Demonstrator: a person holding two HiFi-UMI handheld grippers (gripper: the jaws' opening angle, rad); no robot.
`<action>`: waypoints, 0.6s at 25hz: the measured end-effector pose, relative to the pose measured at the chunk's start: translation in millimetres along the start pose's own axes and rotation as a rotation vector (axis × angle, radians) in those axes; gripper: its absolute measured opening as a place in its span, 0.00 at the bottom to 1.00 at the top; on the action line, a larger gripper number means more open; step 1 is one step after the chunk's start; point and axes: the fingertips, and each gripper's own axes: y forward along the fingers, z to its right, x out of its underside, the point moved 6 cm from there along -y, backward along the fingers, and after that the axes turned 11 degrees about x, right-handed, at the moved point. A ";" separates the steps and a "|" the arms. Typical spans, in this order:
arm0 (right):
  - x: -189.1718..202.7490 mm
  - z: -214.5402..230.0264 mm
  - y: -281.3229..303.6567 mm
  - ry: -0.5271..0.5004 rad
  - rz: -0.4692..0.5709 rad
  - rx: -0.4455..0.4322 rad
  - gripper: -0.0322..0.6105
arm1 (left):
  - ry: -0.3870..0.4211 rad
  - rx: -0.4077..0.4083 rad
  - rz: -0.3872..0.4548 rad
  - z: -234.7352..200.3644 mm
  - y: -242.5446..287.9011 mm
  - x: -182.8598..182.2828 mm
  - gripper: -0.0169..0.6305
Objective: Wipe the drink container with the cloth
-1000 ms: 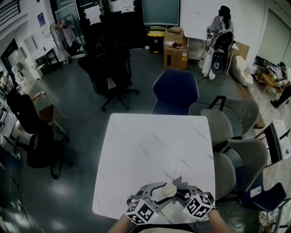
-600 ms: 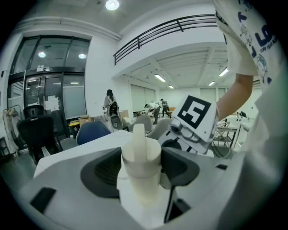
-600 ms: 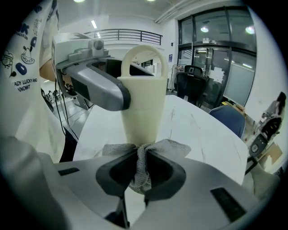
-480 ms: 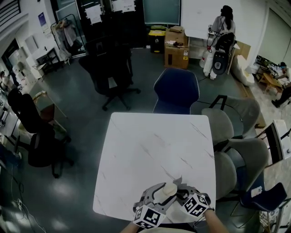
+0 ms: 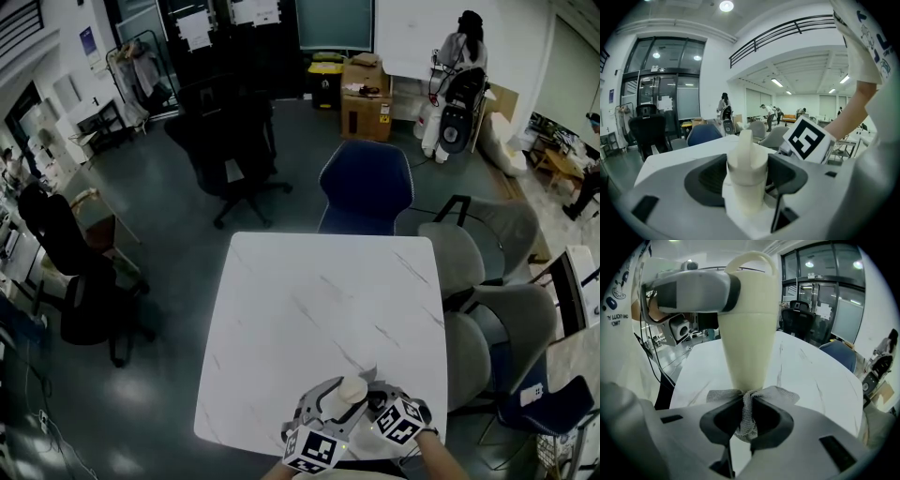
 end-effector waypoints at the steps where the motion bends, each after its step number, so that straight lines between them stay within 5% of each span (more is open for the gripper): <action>1: 0.8 -0.3 1.1 0.003 -0.002 0.000 0.12 | -0.003 -0.004 0.002 0.4 -0.2 0.0 0.42; 8: 5.3 -2.6 7.0 0.010 -0.006 -0.001 0.12 | 0.009 -0.008 0.022 1.3 -0.7 3.4 0.43; 15: 0.3 -2.9 0.7 -0.014 -0.002 0.000 0.12 | 0.036 0.078 0.015 -4.1 -2.9 2.1 0.43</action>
